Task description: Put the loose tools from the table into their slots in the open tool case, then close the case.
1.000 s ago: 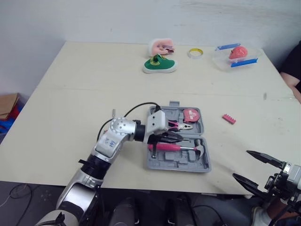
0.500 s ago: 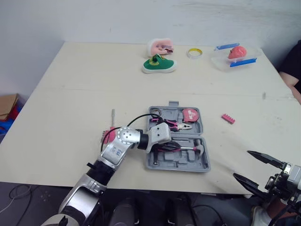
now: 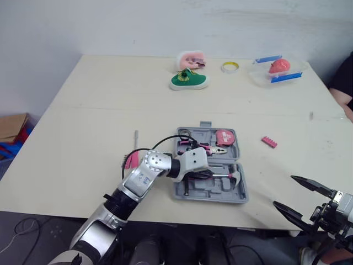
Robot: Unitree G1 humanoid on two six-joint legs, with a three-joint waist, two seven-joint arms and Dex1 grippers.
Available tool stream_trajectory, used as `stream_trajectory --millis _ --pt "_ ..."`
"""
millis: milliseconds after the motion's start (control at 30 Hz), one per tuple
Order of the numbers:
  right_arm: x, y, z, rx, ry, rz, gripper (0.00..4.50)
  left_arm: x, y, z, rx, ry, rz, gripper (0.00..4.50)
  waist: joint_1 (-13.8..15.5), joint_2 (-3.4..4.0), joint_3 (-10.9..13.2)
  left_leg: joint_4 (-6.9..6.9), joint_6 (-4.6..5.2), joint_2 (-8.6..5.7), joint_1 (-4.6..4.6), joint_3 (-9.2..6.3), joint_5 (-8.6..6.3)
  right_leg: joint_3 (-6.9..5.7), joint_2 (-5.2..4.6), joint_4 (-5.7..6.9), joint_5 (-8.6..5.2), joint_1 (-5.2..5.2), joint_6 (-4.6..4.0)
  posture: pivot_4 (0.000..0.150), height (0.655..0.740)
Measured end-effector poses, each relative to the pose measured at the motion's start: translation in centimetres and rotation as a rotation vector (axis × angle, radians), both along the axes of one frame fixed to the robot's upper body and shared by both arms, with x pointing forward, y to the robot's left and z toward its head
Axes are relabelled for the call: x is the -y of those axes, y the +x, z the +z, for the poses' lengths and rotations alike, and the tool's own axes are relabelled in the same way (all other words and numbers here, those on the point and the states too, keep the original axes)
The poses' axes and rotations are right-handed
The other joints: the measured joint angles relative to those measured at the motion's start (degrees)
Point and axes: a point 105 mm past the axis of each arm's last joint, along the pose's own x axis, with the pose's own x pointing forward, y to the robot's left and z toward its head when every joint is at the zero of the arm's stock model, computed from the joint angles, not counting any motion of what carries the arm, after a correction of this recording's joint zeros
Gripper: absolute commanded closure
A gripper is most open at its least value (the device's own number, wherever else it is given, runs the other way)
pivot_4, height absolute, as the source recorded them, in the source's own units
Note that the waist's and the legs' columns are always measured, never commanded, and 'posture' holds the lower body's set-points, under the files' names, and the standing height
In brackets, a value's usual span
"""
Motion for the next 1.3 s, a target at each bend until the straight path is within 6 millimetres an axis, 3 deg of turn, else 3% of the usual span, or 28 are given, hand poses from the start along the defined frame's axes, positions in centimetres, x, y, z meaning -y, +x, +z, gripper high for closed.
stream_trajectory --millis 100,433,600,700,767,833,1000,1100,1200,1300 --pt "-0.1 -0.1 0.1 0.002 -0.003 0.004 0.0 0.0 -0.1 -0.1 -0.034 0.03 0.009 4.45 -0.11 -0.03 -0.02 -0.31 -0.09 0.03 0.64 -0.01 -0.13 -0.01 0.04 -0.39 -0.02 0.63 -0.01 0.15 0.74" --pt "-0.3 0.5 0.4 0.018 0.003 -0.006 0.0 0.3 -0.2 -0.5 -0.048 0.085 -0.005 4.45 -0.14 0.25 -0.63 -0.38 -0.09 0.07 0.65 -0.02 -0.33 0.0 0.05 -0.72 -0.05 0.68 -0.01 0.15 0.74" --pt "-1.0 0.5 0.7 0.023 0.003 0.002 0.0 1.4 -0.5 -0.6 -0.057 0.004 0.007 4.45 -0.2 0.38 -0.73 -0.4 0.04 0.03 0.52 -0.04 -0.38 0.11 0.04 -1.02 -0.28 0.68 -0.45 0.15 0.74" --pt "-0.8 0.4 0.8 0.013 0.002 -0.006 0.0 1.1 -1.3 -0.4 -0.064 -0.08 -0.046 4.45 -0.24 0.58 -0.57 -0.44 0.03 0.04 0.41 -0.01 -0.4 0.06 0.04 -1.0 -0.15 0.54 -0.21 0.15 0.74" --pt "-0.5 0.3 0.9 0.008 -0.014 -0.012 0.0 0.6 -1.6 0.5 -0.052 -0.162 -0.082 4.45 -0.31 0.7 -0.14 -0.41 -0.04 0.04 0.01 0.02 -0.33 0.05 0.04 -0.87 0.02 0.08 0.09 0.15 0.74" --pt "0.1 0.2 1.4 0.008 -0.04 -0.017 0.0 -0.4 -1.1 2.7 0.018 -0.253 -0.107 4.45 -0.32 0.66 -0.01 -0.27 -0.07 0.03 -0.53 0.04 0.13 0.01 0.05 -0.63 0.02 -0.48 0.09 0.15 0.74" --pt "1.1 0.1 2.1 0.004 -0.081 -0.011 0.0 -3.4 -0.8 7.2 0.211 -0.387 -0.181 4.45 -0.26 0.62 0.02 -0.25 0.0 0.01 -0.52 0.05 0.09 -0.11 0.1 -0.67 0.01 -0.39 0.08 0.15 0.74" --pt "3.4 -0.1 2.3 -0.016 -0.116 -0.062 0.0 -7.8 0.4 8.6 0.29 -0.42 -0.068 3.68 -0.49 0.51 0.17 -0.24 0.3 0.02 -0.49 0.07 -0.03 -0.1 0.1 -0.63 0.03 -0.38 0.12 0.15 0.74" --pt "5.3 -0.2 2.8 -0.011 -0.146 -0.101 0.0 -13.6 2.4 10.3 0.377 -0.473 0.204 2.36 -0.47 0.39 0.28 -0.25 0.36 0.03 -0.46 0.05 -0.02 -0.09 0.1 -0.57 0.03 -0.38 0.12 0.15 0.74" --pt "6.3 -0.2 3.1 0.002 -0.171 -0.109 0.0 -17.6 2.6 10.2 0.389 -0.447 0.358 1.0 -0.49 0.31 0.34 -0.27 0.36 0.02 -0.45 0.04 -0.01 -0.08 0.09 -0.56 0.04 -0.38 0.14 0.15 0.74"
